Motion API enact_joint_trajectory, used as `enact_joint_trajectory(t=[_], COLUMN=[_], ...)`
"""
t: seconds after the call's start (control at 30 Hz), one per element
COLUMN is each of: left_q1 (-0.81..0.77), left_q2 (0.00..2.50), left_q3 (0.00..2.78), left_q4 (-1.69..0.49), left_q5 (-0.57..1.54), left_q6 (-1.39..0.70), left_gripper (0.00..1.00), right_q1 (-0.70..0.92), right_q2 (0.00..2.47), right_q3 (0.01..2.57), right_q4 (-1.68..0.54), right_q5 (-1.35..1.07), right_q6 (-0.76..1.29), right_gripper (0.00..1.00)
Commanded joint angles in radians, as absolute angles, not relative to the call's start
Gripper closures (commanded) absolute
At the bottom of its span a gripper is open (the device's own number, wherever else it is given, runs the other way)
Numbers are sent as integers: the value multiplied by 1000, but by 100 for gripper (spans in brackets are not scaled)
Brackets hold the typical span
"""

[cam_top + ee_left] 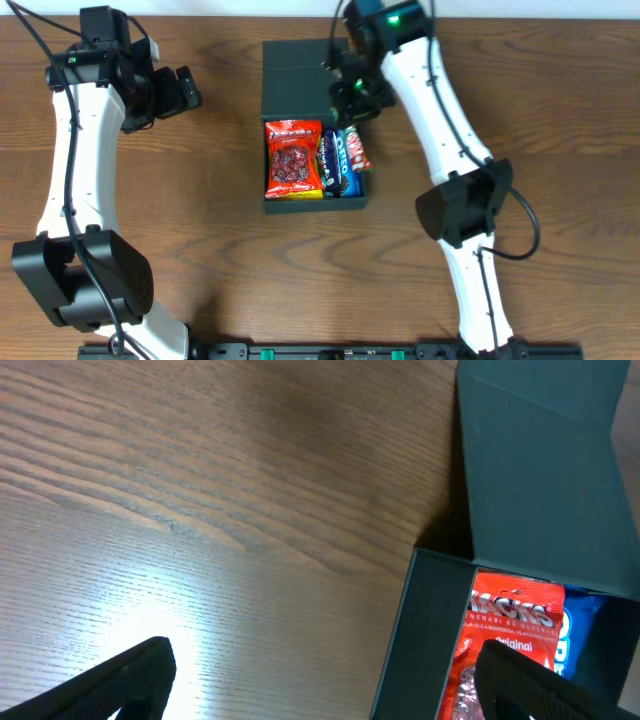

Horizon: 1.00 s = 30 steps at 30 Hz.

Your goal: Pack container

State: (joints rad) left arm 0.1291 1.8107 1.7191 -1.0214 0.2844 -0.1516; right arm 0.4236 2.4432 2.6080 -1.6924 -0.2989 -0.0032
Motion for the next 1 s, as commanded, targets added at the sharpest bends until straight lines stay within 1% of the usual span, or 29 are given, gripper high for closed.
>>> enact_joint_trajectory(t=[0.0,0.13,0.33,0.37,0.43,0.57,0.6,0.67,0.77,0.8,0.83,0.87,0.9,0.93,0.97], left_q1=[131,131,131,131,131,131,131,130,128,125,121,112,103,93,74], left_q2=[1817,1817,1817,1817,1817,1817,1817,1817,1817,1818,1818,1818,1818,1818,1821], left_q3=[1740,1740,1740,1740,1740,1740,1740,1740,1740,1740,1740,1739,1737,1736,1736], left_q4=[-1021,-1020,-1020,-1020,-1018,-1012,-1010,-1000,-970,-958,-943,-923,-903,-881,-852], left_q5=[281,281,281,281,281,281,281,281,290,297,307,319,329,337,338], left_q6=[-134,-134,-134,-134,-134,-134,-134,-134,-139,-138,-138,-139,-138,-139,-145], left_gripper=[3,3,3,3,3,3,3,4,4,6,13,22,36,54,84], right_q1=[456,480,484,484,484,482,480,471,450,441,431,417,404,390,369], right_q2=[2440,2440,2440,2440,2440,2440,2440,2440,2440,2440,2440,2440,2440,2440,2440], right_q3=[2584,2528,2439,2436,2432,2433,2433,2440,2482,2500,2519,2540,2555,2569,2580], right_q4=[-1697,-1689,-1611,-1602,-1576,-1525,-1514,-1502,-1503,-1503,-1501,-1497,-1490,-1483,-1472], right_q5=[-311,-266,-247,-246,-232,-212,-208,-210,-210,-210,-209,-206,-206,-206,-198], right_q6=[30,95,161,160,160,172,184,211,216,216,216,216,216,216,216], right_gripper=[98,98,98,92,65,37,34,36,46,48,52,57,65,76,88])
